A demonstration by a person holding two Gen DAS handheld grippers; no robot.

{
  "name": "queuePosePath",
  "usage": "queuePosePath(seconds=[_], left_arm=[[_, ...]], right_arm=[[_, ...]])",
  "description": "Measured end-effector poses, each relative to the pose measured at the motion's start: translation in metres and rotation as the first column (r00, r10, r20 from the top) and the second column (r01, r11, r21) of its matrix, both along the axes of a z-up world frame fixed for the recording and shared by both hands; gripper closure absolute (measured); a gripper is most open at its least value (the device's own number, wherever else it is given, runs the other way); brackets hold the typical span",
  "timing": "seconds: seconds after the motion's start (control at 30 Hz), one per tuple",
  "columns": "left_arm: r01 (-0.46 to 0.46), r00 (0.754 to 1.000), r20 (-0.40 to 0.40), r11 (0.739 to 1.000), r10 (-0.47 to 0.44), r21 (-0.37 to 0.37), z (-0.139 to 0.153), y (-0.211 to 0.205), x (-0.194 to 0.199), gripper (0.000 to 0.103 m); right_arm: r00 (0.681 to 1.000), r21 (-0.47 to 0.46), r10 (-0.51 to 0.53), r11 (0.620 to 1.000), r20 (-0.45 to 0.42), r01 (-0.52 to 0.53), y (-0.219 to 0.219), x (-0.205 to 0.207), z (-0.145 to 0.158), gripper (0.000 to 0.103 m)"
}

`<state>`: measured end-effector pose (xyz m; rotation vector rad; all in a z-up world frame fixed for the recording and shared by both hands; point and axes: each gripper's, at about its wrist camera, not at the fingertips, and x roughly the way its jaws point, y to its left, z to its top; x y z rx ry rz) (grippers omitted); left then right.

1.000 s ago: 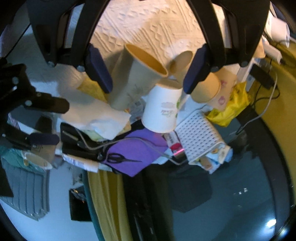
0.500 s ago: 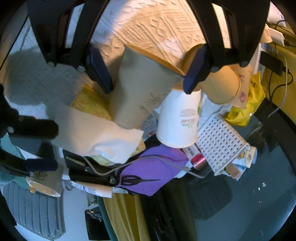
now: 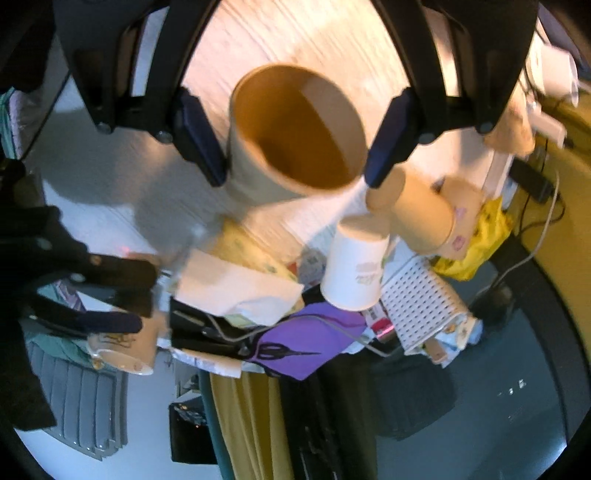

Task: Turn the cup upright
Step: 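Close the left tool on the tan cup and lift it off the table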

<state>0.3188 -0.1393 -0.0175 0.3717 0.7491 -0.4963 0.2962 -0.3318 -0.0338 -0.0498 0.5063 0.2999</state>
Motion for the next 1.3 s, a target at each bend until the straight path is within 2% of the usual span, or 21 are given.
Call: queuePosePath(seconds=[0.33,0.47,0.57,0.73,0.87,1.03,1.2,1.3], left_arm=[[-0.052,0.996,-0.082,0.984,0.038,-0.171,0.018,0.039,-0.082,0.026],[-0.067,0.996,-0.062,0.980,0.056,-0.187,0.025,0.051,-0.104,0.026],[-0.077,0.996,-0.061,0.978,0.066,-0.194,0.025,0.062,-0.120,0.026],[-0.076,0.996,-0.066,0.974,0.063,-0.212,0.029,0.084,-0.145,0.026],[-0.090,0.995,-0.072,0.967,0.075,-0.237,0.035,0.097,-0.168,0.026],[-0.139,0.987,-0.120,0.939,0.106,-0.315,0.038,0.111,-0.186,0.026],[-0.141,0.984,-0.155,0.918,0.089,-0.370,0.038,0.118,-0.207,0.026],[-0.135,0.984,-0.161,0.907,0.075,-0.399,0.039,0.120,-0.220,0.026]], right_arm=[[0.998,0.010,0.048,0.999,-0.028,-0.048,0.021,-0.049,-0.012,0.023],[0.997,0.008,0.073,0.997,-0.033,-0.073,0.030,-0.070,-0.013,0.023],[0.988,0.004,0.152,0.988,-0.041,-0.152,0.043,-0.089,-0.012,0.023],[0.938,-0.053,0.343,0.937,-0.048,-0.345,0.078,-0.129,-0.009,0.023],[0.896,-0.122,0.441,0.887,-0.055,-0.445,0.109,-0.157,-0.012,0.023],[0.859,-0.256,0.512,0.831,0.002,-0.494,0.144,-0.193,-0.016,0.023],[0.791,-0.398,0.605,0.752,0.098,-0.526,0.166,-0.234,-0.020,0.023],[0.773,-0.446,0.621,0.734,0.132,-0.513,0.171,-0.250,-0.021,0.023]])
